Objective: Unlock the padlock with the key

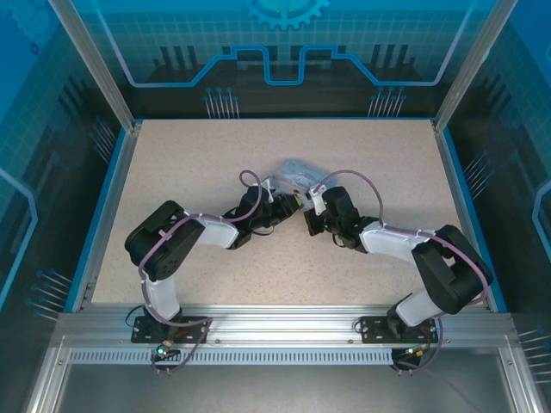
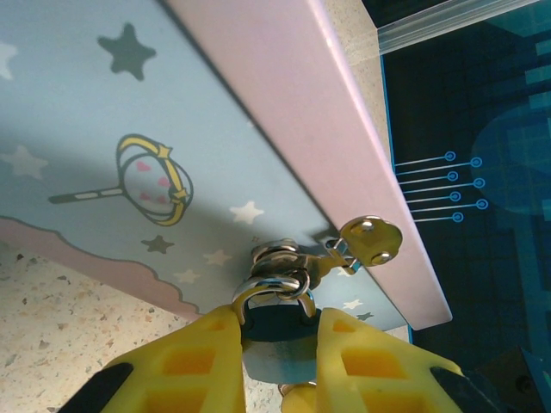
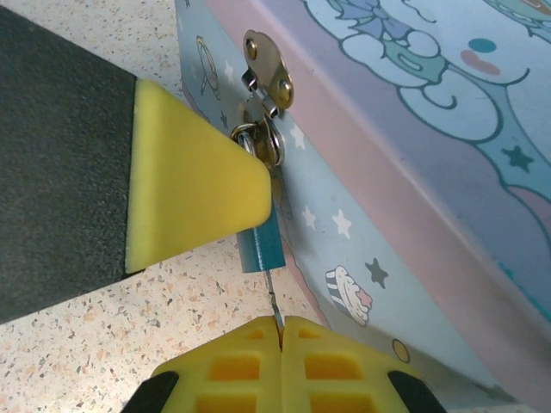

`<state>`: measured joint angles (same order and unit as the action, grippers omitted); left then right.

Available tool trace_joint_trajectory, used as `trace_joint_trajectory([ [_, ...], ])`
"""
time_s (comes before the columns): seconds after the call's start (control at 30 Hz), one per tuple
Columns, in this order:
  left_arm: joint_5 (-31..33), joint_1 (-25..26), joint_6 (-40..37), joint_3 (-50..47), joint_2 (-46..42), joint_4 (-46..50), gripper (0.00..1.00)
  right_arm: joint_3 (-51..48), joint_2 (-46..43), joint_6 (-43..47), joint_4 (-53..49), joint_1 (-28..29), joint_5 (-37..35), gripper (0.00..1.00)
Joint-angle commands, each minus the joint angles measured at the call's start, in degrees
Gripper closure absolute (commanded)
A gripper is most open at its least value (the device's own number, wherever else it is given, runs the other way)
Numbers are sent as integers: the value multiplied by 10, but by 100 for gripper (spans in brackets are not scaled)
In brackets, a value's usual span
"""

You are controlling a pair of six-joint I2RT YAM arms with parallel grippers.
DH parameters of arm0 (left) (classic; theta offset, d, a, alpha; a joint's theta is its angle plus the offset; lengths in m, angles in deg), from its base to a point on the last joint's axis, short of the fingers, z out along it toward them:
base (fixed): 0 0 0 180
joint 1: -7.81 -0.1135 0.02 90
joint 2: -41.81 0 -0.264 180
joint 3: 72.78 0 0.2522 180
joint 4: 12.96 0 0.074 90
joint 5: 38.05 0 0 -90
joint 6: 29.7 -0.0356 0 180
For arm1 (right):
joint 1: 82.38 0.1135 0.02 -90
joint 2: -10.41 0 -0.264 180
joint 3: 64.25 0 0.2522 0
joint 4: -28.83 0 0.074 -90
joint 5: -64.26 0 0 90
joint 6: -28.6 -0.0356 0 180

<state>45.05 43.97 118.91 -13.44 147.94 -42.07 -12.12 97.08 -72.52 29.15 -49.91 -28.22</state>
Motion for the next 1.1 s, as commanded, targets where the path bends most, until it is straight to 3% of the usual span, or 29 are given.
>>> trace_joint_trajectory([
  [0.0,-14,5,4,-1,-6,-19,79,-2,7,-14,75,-7,20,100],
  [0.7,-17,12,20,-1,24,-26,79,-34,9,-44,185,-20,47,100],
  [0.97,-19,16,38,-6,47,-35,79,-39,17,-52,126,-21,42,100],
  [1.07,-20,17,43,-7,53,-39,73,-30,28,-51,90,-20,39,100],
])
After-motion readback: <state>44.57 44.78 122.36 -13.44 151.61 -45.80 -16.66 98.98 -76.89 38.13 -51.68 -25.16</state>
